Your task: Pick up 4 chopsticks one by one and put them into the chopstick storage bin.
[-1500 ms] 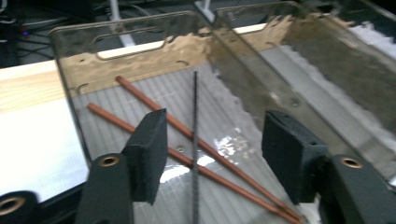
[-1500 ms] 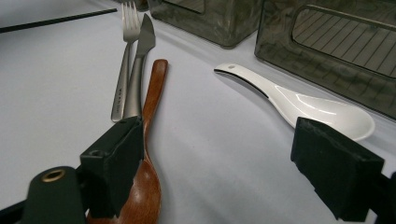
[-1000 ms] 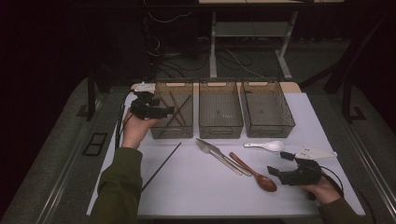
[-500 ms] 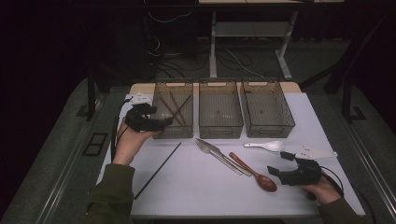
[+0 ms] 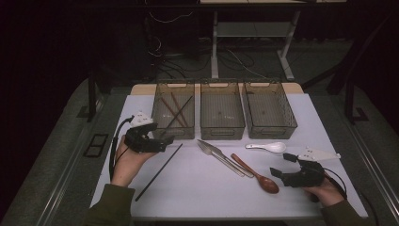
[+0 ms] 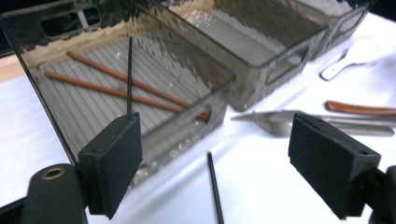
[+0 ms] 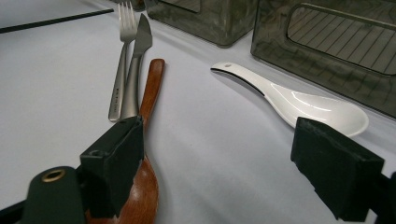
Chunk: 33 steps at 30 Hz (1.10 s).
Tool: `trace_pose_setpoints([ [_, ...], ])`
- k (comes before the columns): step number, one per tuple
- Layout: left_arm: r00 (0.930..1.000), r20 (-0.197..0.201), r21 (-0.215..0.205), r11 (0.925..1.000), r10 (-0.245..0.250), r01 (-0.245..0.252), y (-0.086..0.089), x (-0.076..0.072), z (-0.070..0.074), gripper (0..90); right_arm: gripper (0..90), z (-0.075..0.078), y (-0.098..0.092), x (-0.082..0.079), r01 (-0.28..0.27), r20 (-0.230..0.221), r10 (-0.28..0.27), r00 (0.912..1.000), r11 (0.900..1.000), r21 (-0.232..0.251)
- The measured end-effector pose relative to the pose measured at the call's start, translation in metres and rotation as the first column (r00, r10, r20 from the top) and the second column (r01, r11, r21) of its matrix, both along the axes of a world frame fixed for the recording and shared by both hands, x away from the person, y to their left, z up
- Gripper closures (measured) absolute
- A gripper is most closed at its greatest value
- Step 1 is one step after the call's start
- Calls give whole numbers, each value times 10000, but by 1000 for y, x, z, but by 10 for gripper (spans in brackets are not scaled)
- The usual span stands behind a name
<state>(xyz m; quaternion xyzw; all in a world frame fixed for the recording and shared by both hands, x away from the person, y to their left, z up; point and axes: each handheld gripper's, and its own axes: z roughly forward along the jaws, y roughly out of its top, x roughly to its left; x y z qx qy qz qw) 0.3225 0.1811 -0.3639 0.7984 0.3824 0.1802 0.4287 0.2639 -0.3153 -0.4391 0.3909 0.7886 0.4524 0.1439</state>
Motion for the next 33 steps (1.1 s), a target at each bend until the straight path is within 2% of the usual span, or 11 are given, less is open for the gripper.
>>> trace_pose_setpoints([
  [2,9999,-52,-7,9999,-130,129,1,-7,-6,184,171,0,0,0,8,15,-8,10000,10000,20],
  [8,9998,-163,-23,10000,-80,80,7,-28,-23,242,171,0,0,-1,49,47,-50,10000,10000,43],
  [17,9984,-549,9,9999,109,-108,20,-57,-44,447,171,1,0,-1,17,83,-17,10000,10000,6],
  [21,9953,-916,-187,9993,298,-317,28,-62,-54,517,171,1,0,-1,10,94,-10,10000,10000,9],
  [26,9880,-1539,-225,9996,157,-194,32,-59,-67,636,171,1,1,-1,-24,84,24,10000,10000,-2],
  [29,9845,-1746,116,9999,146,-127,31,-57,-71,673,171,1,2,-1,-87,123,87,9999,10000,-17],
  [31,9835,-1804,94,9999,135,-120,29,-56,-74,698,171,1,2,-1,-105,119,105,9999,9999,-21],
  [33,9822,-1876,296,9996,78,-23,27,-55,-76,711,171,1,2,0,-100,119,100,9999,9999,-17],
])
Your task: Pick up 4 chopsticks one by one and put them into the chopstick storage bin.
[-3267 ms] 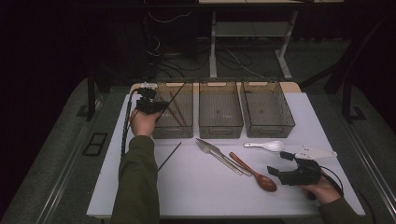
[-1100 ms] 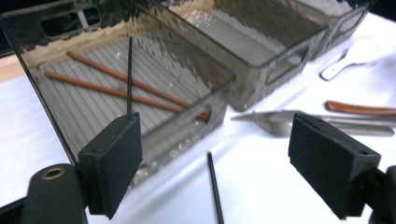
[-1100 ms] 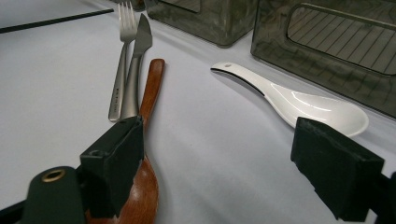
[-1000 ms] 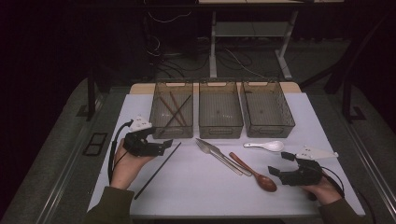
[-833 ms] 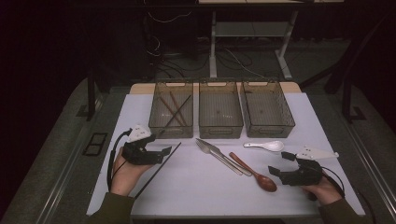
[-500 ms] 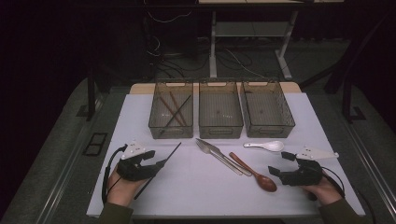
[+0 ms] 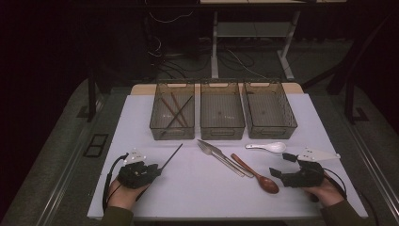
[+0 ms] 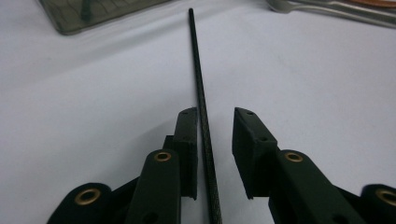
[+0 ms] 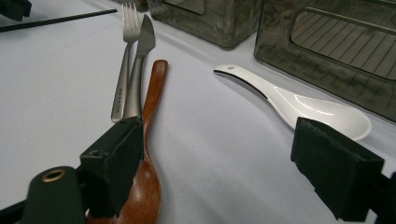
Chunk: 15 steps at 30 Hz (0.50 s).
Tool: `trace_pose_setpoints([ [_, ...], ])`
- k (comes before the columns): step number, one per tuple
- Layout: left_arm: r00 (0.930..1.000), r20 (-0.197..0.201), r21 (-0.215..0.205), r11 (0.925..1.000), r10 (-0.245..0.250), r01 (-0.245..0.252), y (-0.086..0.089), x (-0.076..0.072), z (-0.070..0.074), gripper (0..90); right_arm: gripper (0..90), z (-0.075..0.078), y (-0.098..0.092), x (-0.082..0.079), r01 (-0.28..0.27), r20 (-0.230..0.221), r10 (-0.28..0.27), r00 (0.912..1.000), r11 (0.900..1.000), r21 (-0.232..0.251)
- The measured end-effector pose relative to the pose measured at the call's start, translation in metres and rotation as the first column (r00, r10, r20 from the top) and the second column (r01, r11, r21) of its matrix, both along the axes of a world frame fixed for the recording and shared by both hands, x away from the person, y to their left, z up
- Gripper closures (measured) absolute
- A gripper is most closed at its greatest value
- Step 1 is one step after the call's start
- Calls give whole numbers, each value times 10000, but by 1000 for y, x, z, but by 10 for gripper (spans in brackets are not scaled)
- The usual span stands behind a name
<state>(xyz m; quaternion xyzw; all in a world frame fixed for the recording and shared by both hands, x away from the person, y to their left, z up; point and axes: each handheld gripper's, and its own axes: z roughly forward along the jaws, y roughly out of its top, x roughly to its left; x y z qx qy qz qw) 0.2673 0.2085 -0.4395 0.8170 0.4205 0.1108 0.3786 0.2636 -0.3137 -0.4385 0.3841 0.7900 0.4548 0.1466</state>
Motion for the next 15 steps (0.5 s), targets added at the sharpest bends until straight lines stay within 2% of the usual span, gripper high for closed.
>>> trace_pose_setpoints([
  [4,10000,-32,566,9984,-91,92,-4,2,-4,729,171,0,0,0,-1,-17,1,10000,10000,4],
  [15,9996,210,1051,9943,-207,184,-10,-1,-4,797,171,0,0,0,-23,-12,22,10000,10000,-27],
])
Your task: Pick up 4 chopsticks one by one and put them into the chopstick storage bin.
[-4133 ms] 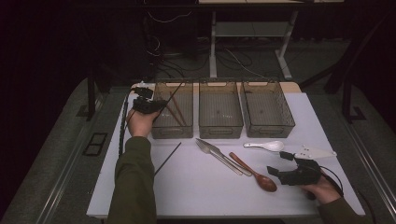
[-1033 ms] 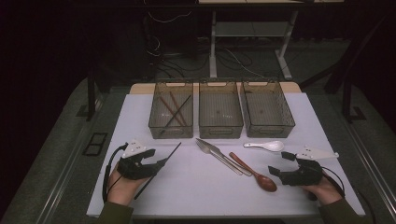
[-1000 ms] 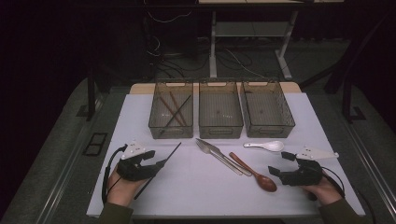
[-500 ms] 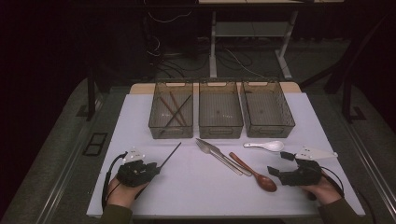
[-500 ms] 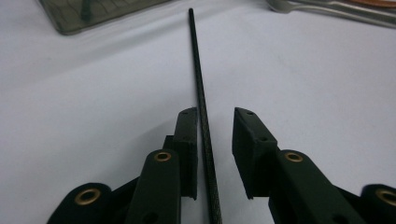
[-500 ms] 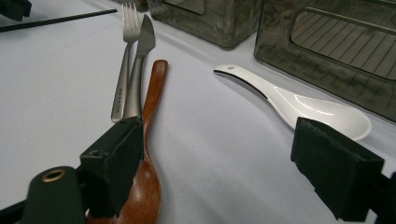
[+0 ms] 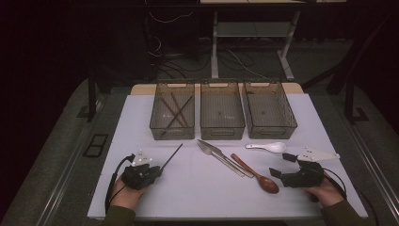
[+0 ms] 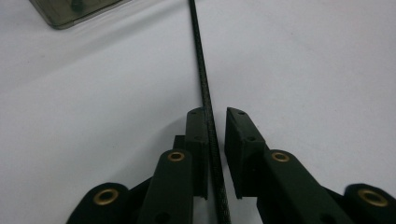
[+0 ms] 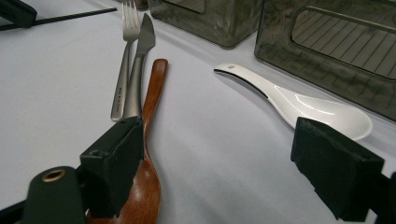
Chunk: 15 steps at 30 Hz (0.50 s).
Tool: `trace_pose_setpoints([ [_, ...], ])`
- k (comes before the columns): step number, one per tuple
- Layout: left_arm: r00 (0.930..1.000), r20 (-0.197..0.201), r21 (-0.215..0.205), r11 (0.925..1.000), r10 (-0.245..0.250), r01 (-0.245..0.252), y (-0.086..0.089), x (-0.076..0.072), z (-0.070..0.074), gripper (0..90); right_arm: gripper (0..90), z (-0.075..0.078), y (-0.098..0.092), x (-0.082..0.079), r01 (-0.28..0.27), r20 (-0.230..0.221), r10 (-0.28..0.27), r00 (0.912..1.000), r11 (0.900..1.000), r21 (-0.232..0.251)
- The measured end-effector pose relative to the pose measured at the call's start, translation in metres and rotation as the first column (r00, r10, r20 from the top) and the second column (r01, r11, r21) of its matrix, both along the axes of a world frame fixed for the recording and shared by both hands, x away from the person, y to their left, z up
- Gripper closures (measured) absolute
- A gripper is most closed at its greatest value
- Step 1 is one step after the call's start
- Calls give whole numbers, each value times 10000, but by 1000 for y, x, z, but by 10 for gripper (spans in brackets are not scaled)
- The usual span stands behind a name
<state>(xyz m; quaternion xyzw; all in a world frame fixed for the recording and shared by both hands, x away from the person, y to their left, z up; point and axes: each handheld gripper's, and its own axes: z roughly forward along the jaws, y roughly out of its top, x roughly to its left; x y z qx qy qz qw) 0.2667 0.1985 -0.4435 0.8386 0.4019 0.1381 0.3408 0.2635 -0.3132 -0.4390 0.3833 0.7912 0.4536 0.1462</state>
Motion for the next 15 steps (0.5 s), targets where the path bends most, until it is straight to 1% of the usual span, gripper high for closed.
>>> trace_pose_setpoints([
  [3,10000,4,148,9998,-91,91,-2,-1,0,831,171,0,0,0,18,-13,-18,10000,10000,4],
  [5,9999,-22,193,9997,-126,126,-2,0,1,835,171,0,0,0,1,-16,-1,10000,10000,-5],
  [8,9999,-92,136,9999,-45,46,-2,0,1,843,171,0,0,0,3,-17,-3,10000,10000,-7],
  [10,9999,-79,173,9998,-113,114,-2,1,2,851,171,0,0,0,0,-21,0,10000,10000,-10],
  [11,9999,-99,135,9998,-140,142,-2,1,2,852,171,0,0,0,-7,-17,7,10000,10000,-3],
  [12,9998,-136,12,9999,-150,151,-2,1,1,853,171,0,0,0,-9,-18,9,10000,10000,-5],
  [15,9998,-86,14,9998,-184,184,-3,2,2,853,171,0,0,0,-4,-21,4,10000,10000,-17],
])
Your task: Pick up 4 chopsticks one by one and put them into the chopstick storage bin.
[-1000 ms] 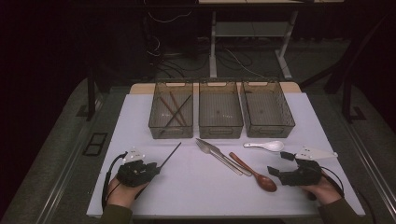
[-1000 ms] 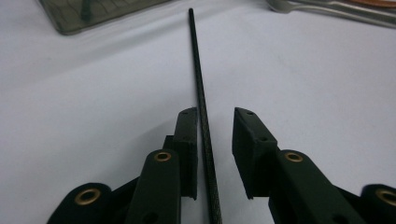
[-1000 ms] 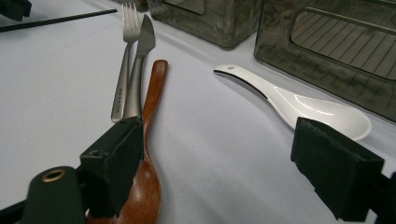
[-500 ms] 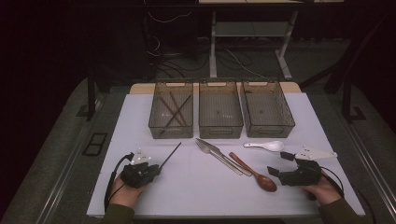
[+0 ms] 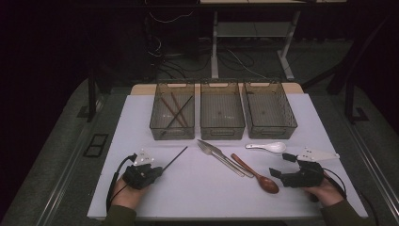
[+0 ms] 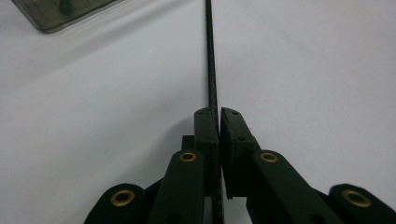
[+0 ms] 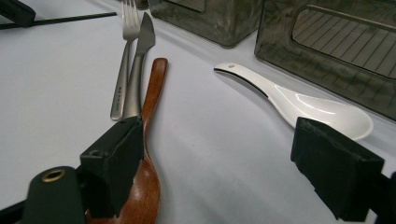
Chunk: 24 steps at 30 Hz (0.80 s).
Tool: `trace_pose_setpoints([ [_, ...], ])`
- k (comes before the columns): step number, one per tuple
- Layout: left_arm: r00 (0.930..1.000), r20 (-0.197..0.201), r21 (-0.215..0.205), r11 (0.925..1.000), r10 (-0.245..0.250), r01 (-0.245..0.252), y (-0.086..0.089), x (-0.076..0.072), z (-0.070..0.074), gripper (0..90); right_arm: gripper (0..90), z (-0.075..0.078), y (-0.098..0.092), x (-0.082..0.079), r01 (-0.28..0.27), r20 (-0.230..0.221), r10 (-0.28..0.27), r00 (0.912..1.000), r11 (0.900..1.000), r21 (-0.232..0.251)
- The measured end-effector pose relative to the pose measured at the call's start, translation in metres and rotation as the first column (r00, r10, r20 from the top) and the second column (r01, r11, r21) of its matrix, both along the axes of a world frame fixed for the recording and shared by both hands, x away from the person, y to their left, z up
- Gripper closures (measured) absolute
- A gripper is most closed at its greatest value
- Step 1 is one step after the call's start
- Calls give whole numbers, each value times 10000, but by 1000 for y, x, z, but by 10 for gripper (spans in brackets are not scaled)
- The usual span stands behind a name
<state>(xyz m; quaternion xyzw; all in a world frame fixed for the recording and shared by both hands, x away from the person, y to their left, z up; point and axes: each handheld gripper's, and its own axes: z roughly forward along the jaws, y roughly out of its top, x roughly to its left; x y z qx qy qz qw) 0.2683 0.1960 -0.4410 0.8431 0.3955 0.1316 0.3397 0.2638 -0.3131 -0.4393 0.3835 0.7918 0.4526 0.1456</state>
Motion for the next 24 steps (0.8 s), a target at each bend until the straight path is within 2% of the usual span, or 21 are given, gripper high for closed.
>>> trace_pose_setpoints([
  [13,9994,266,-485,9986,-214,227,3,-2,11,853,171,-1,0,0,2,8,-2,10000,10000,-58],
  [24,9976,562,-1027,9936,-416,472,5,-4,25,853,171,-1,0,1,13,-56,-14,10000,9999,-116],
])
